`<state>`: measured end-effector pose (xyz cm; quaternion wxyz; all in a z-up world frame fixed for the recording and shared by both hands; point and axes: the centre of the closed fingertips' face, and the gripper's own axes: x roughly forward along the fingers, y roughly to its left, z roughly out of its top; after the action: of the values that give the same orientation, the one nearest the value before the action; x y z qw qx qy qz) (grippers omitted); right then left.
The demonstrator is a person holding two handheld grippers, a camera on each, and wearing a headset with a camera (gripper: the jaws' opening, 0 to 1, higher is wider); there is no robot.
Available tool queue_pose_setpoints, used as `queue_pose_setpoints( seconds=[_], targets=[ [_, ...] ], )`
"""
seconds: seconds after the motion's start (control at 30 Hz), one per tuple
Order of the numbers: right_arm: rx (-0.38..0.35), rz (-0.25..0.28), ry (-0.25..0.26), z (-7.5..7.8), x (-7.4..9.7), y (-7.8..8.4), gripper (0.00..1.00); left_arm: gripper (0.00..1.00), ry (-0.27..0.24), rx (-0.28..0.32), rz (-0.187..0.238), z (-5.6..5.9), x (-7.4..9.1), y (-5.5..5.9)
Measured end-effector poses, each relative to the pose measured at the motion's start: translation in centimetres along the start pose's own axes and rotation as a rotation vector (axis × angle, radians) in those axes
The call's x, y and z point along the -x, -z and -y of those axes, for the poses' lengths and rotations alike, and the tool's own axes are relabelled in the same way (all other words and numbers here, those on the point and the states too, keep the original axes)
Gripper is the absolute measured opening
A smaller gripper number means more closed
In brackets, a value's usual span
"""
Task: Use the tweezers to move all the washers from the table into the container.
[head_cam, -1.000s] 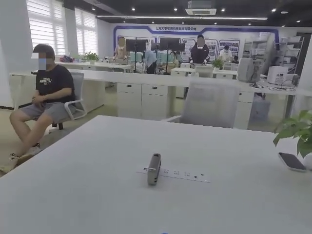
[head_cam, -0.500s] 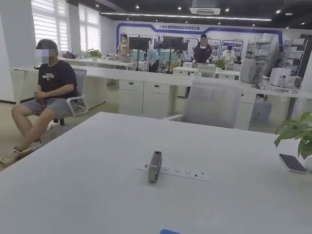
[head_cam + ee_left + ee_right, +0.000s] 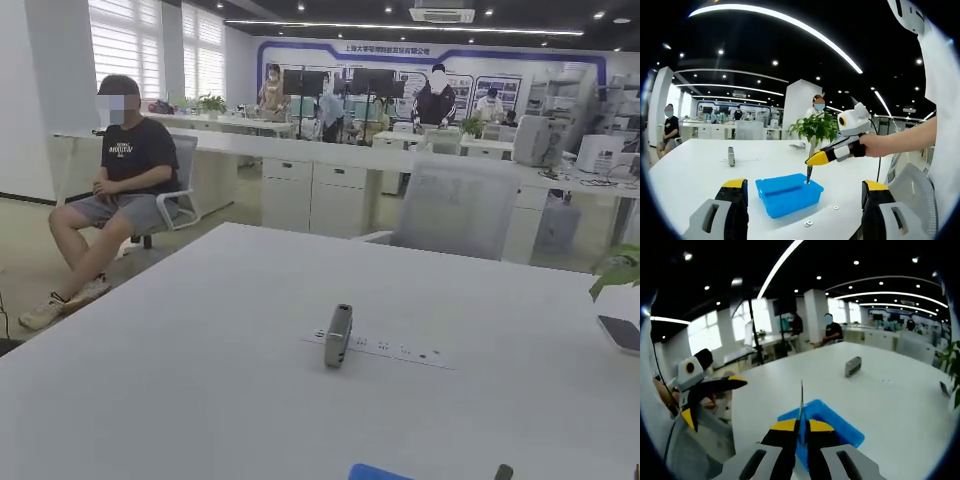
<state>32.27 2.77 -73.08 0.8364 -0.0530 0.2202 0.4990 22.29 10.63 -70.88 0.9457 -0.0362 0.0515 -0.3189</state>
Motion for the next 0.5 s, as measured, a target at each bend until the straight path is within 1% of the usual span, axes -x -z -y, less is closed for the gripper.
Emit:
queue_pose_setpoints(
  seconds=[0.03, 0.07, 0.17, 0.23, 0.27, 0.33, 0.37, 0.43, 0.5],
  targets=[
    [0.01, -0.006, 0.029, 0.7, -0.2, 0.2, 0.03, 0.96, -0.004, 0.005, 0.001, -0.1, 0.0, 0.0],
    [0.013, -0.015, 0.042, 1.2, -0.4, 0.5, 0.03, 0.96, -0.006, 0.008, 0.008, -0.1, 0.1, -0.1],
    [-0.022, -0.017, 0.079, 2.5, -1.1, 1.3, 0.03, 0.96, -0.013, 0.019, 0.015, -0.3, 0.1, -0.2],
    [-0.045, -0.022, 0.09, 2.9, -1.4, 1.8, 0.03, 0.96, -0.018, 0.027, 0.016, -0.4, 0.1, -0.2],
    [-0.055, -0.028, 0.114, 3.4, -1.6, 2.2, 0.03, 0.95, -0.027, 0.03, 0.009, -0.6, 0.2, -0.1],
    [-0.069, -0.044, 0.129, 4.0, -1.9, 3.0, 0.03, 0.93, -0.047, 0.032, -0.026, -1.0, 0.2, 0.5],
    [-0.073, -0.045, 0.136, 4.3, -2.1, 3.3, 0.03, 0.91, -0.048, 0.035, -0.035, -1.0, 0.2, 0.7],
    [-0.089, -0.052, 0.134, 4.6, -2.5, 3.9, 0.03, 0.87, -0.054, 0.037, -0.087, -1.2, 0.3, 1.5],
    [-0.081, -0.063, 0.144, 4.9, -2.8, 4.6, 0.03, 0.81, -0.056, 0.022, -0.093, -1.2, 0.4, 1.5]
  ],
)
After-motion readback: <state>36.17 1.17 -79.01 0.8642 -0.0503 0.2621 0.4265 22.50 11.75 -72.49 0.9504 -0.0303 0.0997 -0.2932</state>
